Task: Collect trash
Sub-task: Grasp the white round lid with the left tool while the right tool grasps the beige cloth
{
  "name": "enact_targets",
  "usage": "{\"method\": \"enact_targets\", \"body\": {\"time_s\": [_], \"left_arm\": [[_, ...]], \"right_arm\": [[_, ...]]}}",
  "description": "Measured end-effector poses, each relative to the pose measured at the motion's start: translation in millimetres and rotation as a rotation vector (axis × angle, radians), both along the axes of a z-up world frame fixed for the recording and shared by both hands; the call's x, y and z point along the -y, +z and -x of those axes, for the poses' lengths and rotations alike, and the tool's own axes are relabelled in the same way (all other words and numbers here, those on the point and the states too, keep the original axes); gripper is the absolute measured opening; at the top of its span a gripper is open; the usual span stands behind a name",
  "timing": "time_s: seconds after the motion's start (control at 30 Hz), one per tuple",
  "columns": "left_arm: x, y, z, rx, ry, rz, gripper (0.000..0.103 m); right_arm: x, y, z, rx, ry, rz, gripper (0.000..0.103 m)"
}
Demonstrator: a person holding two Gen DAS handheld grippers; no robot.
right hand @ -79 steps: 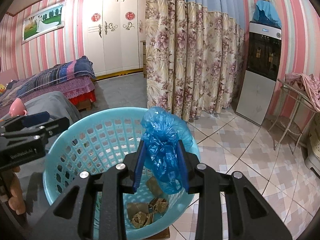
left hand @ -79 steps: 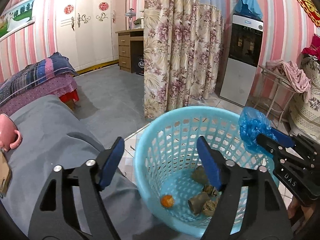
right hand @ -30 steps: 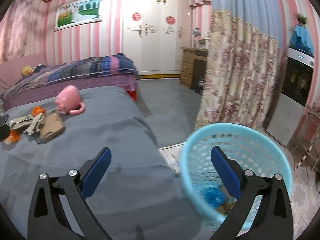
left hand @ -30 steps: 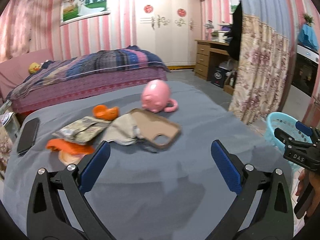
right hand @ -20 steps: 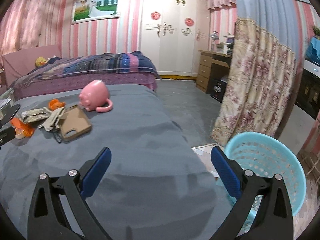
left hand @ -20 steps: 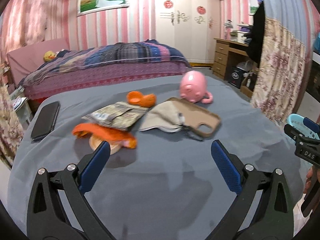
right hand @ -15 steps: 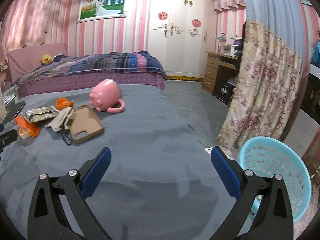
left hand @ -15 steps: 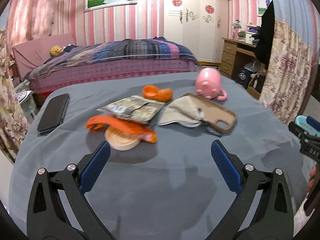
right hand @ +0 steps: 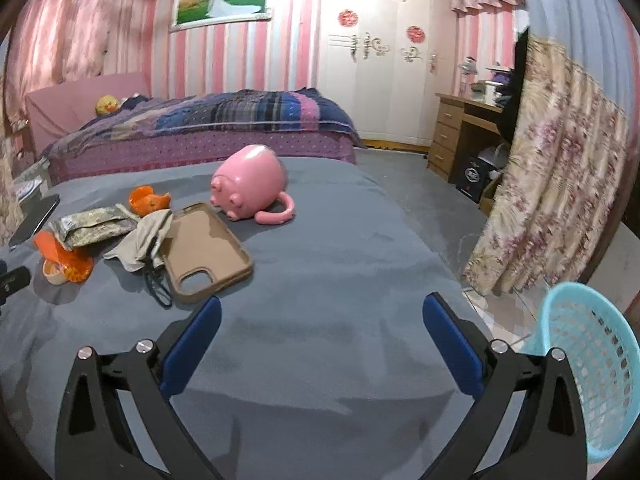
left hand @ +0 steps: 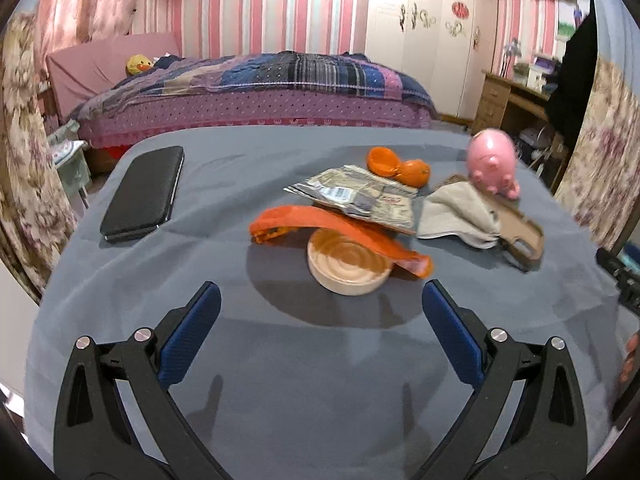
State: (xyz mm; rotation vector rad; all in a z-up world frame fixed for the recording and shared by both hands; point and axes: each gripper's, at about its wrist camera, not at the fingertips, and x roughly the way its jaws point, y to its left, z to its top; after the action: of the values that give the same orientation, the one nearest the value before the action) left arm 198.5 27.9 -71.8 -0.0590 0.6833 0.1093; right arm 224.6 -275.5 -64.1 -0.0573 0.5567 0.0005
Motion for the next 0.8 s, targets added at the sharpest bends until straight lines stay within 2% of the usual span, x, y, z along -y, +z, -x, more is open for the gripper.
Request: {"method": "enact_targets", "body": {"time_s": [0.07, 0.13, 0.23, 0.37, 0.57, 0.67, 0.8], "left_arm": [[-0.4, -4.0, -10.1, -0.023, -0.001, -0.023, 0.097], [-1.4, -11.6, -23.7, -0.084, -0.039, 0.009, 0.097], [2.1, -17.6, -34.6, -0.127, -0.084, 0.023, 0.097], [2.6, -24.9, -50.6, -0.178, -0.091, 0.051, 0.097], [0.8, -27.0, -67.6, -0.182, -0.1, 0.087, 0.097], [3.8, -28.1, -70.7, -0.185, -0.114, 0.077, 0.09], [9.6, -26.9, -69.3, -0.173, -0.136, 0.056, 0.065]], "right_arm": [[-5.9, 0.7, -5.1, -0.002, 0.016, 0.003, 0.098], [-9.8, 1.4, -9.4, -0.004, 0.023, 0.0, 0.098], [-15.9, -1.9, -18.3, -0.036, 0.056, -0.021, 0.099], [-25.3, -5.4, -21.0, -0.045, 0.073, 0.004, 0.099], [-37.5, -9.2, -28.1, -0.094, 0.085, 0.004, 0.099], [-39.9, -11.0, -30.6, -0.098, 0.081, -0.015, 0.099], [-46.1, -12.5, -33.8, -0.11, 0.093, -0.007, 0.099]]}}
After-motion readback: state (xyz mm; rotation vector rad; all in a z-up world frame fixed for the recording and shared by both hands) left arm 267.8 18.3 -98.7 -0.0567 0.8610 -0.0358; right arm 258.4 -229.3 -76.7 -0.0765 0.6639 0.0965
